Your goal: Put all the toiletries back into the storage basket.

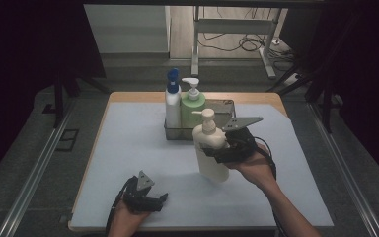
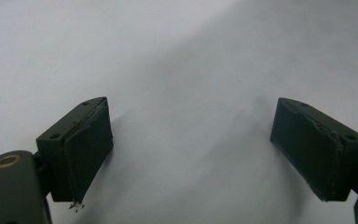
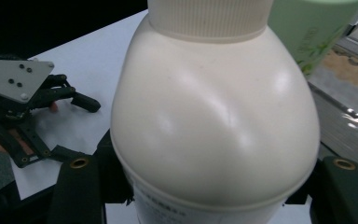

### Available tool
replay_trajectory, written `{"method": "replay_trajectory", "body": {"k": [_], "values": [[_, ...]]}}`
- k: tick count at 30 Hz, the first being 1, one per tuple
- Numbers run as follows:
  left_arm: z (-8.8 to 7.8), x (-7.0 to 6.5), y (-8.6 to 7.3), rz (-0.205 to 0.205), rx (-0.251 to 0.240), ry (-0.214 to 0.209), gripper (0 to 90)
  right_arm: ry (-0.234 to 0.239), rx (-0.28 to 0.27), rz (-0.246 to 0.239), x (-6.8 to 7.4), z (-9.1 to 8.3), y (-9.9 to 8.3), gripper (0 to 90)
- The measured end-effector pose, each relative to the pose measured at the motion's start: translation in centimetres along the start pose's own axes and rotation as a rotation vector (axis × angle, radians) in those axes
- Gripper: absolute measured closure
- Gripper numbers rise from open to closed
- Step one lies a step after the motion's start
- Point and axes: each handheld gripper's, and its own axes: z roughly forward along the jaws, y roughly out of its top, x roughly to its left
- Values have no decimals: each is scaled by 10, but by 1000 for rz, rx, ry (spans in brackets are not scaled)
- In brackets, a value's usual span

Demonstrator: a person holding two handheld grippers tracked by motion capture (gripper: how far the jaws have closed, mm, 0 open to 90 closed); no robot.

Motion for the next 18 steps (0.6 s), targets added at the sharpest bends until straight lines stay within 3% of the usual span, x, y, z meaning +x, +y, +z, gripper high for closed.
{"method": "replay_trajectory", "body": {"k": [18], "values": [[0,0,0,0,0,-1,124,-79,-25,26,-29,-22,18,364]]}}
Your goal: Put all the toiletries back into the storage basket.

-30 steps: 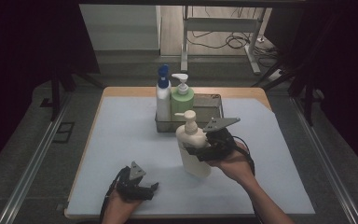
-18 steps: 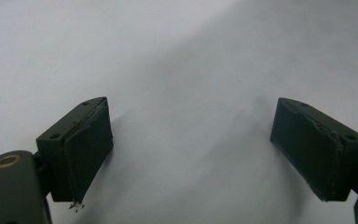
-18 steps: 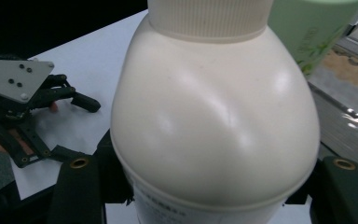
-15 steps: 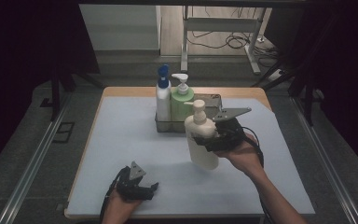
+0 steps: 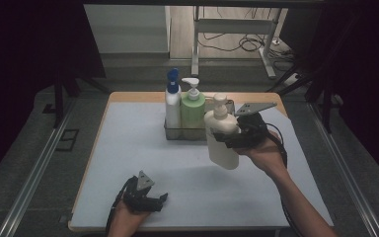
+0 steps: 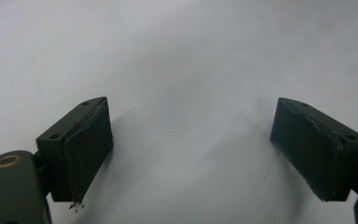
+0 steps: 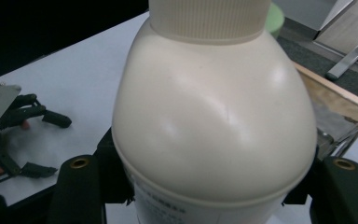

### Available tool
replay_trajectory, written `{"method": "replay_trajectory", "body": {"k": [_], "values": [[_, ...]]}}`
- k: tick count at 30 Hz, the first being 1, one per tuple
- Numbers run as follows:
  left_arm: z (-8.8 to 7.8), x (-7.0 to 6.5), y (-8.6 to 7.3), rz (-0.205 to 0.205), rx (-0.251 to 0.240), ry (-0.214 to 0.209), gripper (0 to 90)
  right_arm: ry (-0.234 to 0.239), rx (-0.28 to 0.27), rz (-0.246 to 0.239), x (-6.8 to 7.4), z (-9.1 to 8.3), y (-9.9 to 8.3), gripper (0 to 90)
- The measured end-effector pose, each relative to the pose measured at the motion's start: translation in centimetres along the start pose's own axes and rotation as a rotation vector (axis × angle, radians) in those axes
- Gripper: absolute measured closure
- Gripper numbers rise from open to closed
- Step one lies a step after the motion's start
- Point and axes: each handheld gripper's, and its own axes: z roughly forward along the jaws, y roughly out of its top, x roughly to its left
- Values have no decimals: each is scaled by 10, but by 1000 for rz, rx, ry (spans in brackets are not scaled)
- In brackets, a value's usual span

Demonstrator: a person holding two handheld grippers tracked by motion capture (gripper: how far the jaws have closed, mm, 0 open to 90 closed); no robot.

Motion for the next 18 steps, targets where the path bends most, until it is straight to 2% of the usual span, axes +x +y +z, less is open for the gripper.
{"method": "replay_trajectory", "body": {"k": [10,18], "values": [[0,0,0,0,0,0,124,-55,-16,7,-17,-8,15,364],[0,0,0,0,1,0,124,-88,-31,24,-32,-6,24,365]]}}
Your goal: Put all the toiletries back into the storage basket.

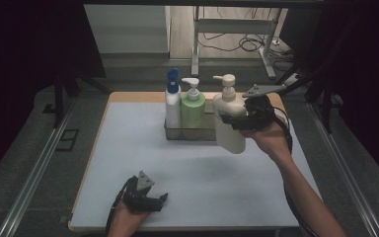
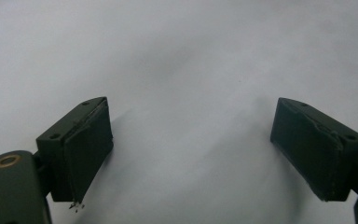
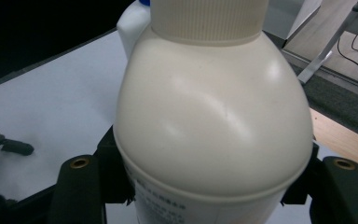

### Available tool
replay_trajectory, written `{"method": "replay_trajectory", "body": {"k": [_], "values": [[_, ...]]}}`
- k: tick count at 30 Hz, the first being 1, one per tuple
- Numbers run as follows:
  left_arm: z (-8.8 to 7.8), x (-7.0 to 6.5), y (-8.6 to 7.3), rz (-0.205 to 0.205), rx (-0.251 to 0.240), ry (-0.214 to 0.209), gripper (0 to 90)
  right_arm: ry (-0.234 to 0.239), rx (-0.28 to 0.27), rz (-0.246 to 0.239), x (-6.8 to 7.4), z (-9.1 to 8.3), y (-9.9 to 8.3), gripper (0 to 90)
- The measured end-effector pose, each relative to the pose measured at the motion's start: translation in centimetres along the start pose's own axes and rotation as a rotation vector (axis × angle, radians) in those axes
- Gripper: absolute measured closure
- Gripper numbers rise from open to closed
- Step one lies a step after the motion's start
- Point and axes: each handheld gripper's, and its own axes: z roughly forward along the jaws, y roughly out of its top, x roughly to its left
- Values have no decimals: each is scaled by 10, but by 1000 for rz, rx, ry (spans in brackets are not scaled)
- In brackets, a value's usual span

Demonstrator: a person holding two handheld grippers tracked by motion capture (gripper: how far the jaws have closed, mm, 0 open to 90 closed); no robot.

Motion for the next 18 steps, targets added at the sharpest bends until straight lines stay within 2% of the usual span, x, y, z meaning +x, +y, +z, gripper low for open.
{"method": "replay_trajectory", "body": {"k": [5,18], "values": [[0,0,0,-1,-1,0,124,-18,-1,15,-10,10,5,365],[0,0,0,-1,0,0,124,-45,-23,30,-24,25,16,365]]}}
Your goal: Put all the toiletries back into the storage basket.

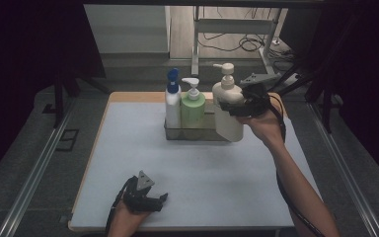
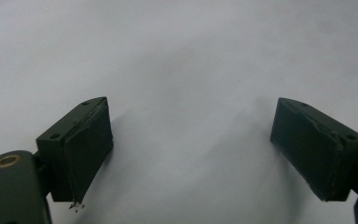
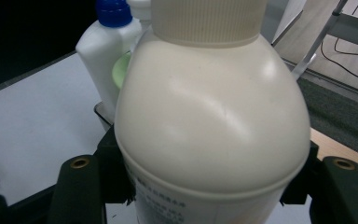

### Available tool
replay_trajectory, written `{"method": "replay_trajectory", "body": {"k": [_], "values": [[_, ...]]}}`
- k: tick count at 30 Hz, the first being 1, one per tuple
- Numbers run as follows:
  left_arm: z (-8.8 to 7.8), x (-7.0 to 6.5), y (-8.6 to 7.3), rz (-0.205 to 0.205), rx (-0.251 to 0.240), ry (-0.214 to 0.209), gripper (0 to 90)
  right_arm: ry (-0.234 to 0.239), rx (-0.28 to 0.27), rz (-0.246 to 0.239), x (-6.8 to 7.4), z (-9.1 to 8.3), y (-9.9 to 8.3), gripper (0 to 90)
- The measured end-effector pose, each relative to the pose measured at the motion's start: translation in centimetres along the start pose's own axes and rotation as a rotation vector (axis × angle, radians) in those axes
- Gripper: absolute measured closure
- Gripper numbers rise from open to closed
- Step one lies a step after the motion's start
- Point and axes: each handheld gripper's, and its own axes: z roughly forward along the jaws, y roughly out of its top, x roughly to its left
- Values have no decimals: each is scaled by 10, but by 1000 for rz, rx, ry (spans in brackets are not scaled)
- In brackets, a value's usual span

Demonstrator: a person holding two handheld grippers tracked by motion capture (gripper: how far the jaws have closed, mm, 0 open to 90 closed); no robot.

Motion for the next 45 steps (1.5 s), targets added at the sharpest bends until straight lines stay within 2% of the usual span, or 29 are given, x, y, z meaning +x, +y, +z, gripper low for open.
{"method": "replay_trajectory", "body": {"k": [20,29,45], "values": [[0,0,0,-3,-3,-1,123,-45,-13,34,-18,34,7,367],[0,0,0,0,0,1,124,-56,-11,43,-24,54,7,367],[0,0,0,1,3,-1,124,-89,-24,55,-34,79,5,368]]}}
